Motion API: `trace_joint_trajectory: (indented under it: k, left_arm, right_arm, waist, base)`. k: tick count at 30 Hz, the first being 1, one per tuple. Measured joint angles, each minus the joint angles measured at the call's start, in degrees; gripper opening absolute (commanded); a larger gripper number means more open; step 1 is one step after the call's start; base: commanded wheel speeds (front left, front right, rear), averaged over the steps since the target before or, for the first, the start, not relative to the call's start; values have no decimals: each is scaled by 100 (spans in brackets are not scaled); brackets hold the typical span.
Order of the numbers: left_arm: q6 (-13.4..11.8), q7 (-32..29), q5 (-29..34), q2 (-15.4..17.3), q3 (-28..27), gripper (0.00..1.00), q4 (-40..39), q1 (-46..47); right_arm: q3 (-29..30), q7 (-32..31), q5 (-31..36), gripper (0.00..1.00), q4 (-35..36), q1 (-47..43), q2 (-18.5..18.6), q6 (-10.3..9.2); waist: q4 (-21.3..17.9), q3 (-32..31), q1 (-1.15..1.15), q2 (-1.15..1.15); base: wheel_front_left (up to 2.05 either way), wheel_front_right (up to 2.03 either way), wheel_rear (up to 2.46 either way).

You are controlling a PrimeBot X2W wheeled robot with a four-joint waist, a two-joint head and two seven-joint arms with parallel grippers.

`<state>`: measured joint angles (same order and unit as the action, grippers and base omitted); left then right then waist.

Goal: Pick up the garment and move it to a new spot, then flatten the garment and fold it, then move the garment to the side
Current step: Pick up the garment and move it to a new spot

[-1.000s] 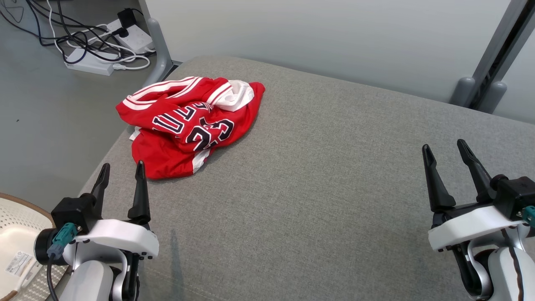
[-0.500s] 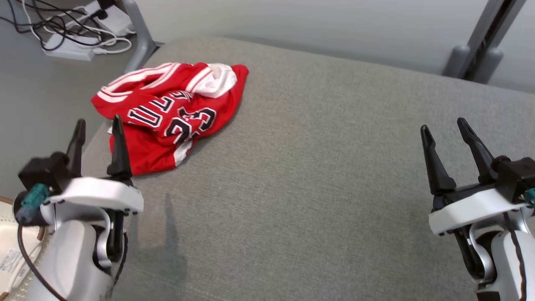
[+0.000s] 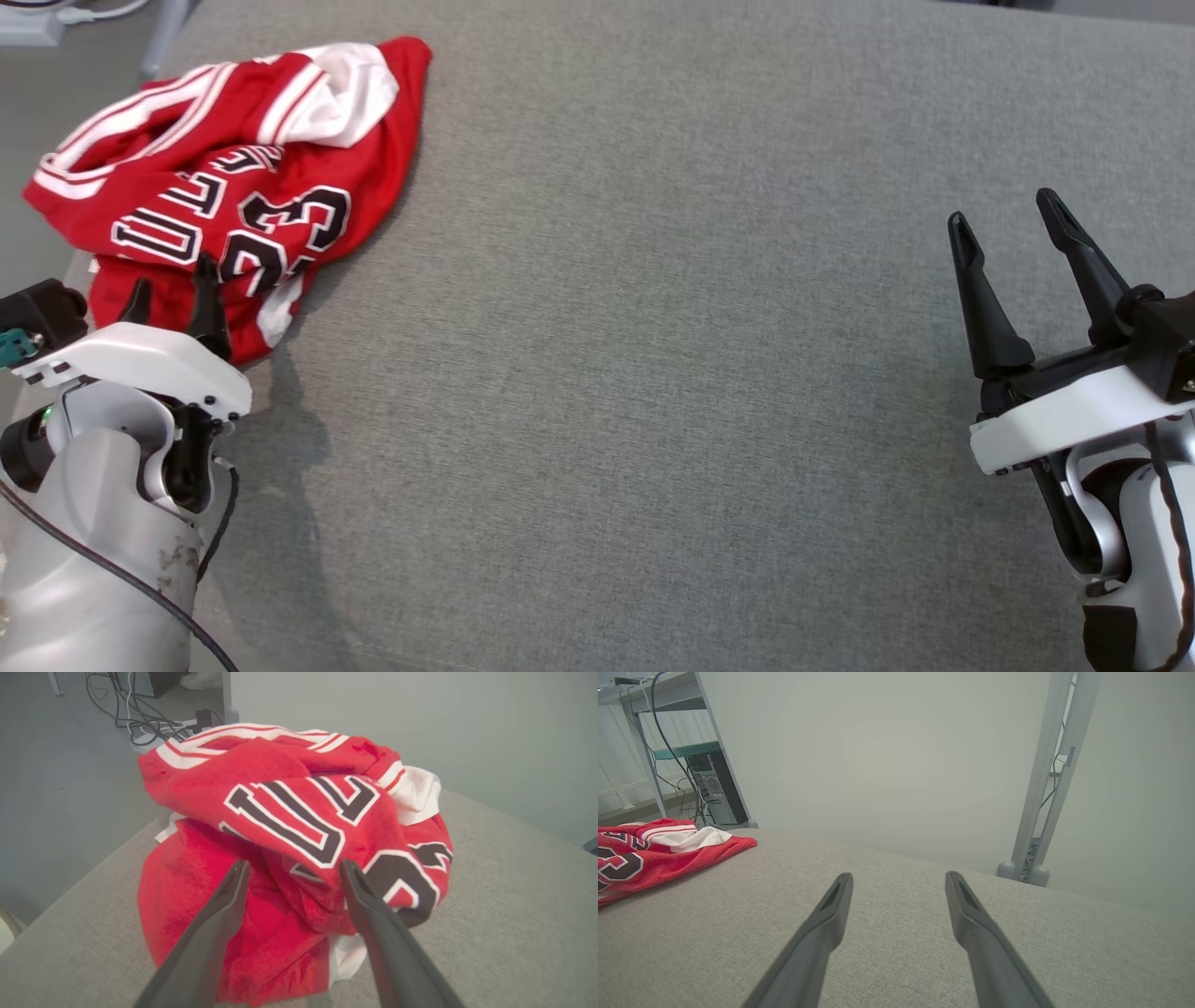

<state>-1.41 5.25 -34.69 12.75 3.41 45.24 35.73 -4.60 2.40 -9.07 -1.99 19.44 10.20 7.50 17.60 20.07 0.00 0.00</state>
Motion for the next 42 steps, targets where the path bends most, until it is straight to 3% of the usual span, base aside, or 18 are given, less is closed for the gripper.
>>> trace_joint_trajectory:
  k: [6,7,9,15,20,30,37,42]
  left_arm:
    - [305,138,-164,73,-89,100,854,469]
    - [345,192,-166,73,-88,75,953,538]
    - [446,307,-193,75,-88,0,1118,627]
    - [487,836,132,264,108,0,1388,732]
    - [353,951,453,420,149,0,871,508]
    - [-175,947,1058,537,100,0,-1925,-978]
    - [-665,310,1247,622,214,0,-4117,-1987]
    - [-824,-45,1374,636,401,0,-5087,-2356]
  right_arm:
    - [-57,-20,0,100,51,113,19,0]
    - [-54,-20,0,100,48,118,23,0]
    - [-42,-20,0,100,45,118,27,0]
    - [54,125,-48,100,-60,97,0,0]
    - [53,321,-86,100,-230,-92,-70,0]
    - [187,491,-171,100,-394,-527,-223,0]
    - [218,501,-178,100,-328,-735,-300,0]
    - [203,483,-185,100,-287,-785,-343,0]
  waist:
    - [-186,266,0,0]
    - [-207,281,0,0]
    - [-227,280,0,0]
    - [-249,37,0,0]
    - [-290,-345,0,0]
    - [-436,-1211,0,0]
    - [-653,-1501,0,0]
    - [-842,-1530,0,0]
  base:
    - [0,0,0]
    - [0,0,0]
    - [0,0,0]
    - [0,0,0]
    - [0,0,0]
    - [0,0,0]
    - [0,0,0]
    - [0,0,0]
